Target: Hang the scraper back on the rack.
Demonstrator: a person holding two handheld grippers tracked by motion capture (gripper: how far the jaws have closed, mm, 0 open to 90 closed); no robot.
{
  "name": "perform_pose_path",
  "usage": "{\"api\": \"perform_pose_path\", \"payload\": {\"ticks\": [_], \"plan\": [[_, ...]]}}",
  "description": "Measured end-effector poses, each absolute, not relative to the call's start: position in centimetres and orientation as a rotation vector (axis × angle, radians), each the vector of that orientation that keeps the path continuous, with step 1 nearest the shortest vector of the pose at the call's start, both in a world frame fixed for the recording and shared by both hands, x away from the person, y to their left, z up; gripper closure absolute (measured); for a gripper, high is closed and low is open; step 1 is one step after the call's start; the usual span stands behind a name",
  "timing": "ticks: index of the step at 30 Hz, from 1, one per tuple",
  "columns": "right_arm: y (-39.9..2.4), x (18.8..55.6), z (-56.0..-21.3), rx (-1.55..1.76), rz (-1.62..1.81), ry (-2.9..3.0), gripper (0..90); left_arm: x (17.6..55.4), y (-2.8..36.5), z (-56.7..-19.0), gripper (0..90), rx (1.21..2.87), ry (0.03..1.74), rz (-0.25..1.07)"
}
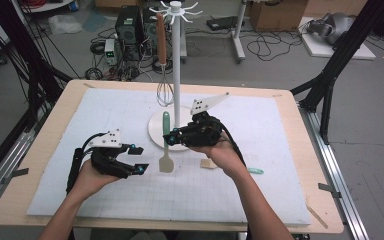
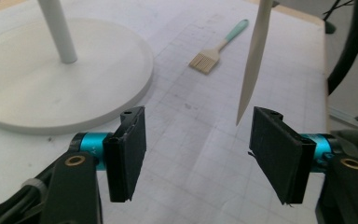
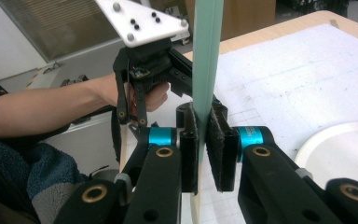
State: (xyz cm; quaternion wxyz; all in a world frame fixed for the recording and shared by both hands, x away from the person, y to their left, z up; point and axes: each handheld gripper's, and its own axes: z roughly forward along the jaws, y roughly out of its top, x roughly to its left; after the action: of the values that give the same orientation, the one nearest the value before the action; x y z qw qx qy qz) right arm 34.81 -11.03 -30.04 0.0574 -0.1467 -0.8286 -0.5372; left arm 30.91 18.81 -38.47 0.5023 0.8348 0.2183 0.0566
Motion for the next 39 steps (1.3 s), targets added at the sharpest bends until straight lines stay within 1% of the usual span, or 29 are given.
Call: {"api": "perform_pose_path", "payload": {"ticks": [8,21,26,37,39], "plan": [[-11.3,35.6,-28.9,-0.45,-1.624,-2.519,83.6,30.8,20.3,-38.9,32.1,2.015,0.578,0.173],[-11.4,36.8,-27.2,-0.436,-1.639,-2.529,83.6,31.1,22.2,-39.7,22.9,1.996,0.682,0.231],[-11.6,37.0,-26.9,-0.442,-1.647,-2.525,83.6,31.2,22.6,-40.1,18.7,1.985,0.728,0.249],[-11.9,37.4,-26.2,-0.448,-1.644,-2.533,83.6,31.3,22.8,-40.6,11.7,1.979,0.761,0.271],[-11.9,37.6,-25.9,-0.452,-1.648,-2.532,83.6,31.3,22.7,-40.7,9.2,1.976,0.775,0.274]]}}
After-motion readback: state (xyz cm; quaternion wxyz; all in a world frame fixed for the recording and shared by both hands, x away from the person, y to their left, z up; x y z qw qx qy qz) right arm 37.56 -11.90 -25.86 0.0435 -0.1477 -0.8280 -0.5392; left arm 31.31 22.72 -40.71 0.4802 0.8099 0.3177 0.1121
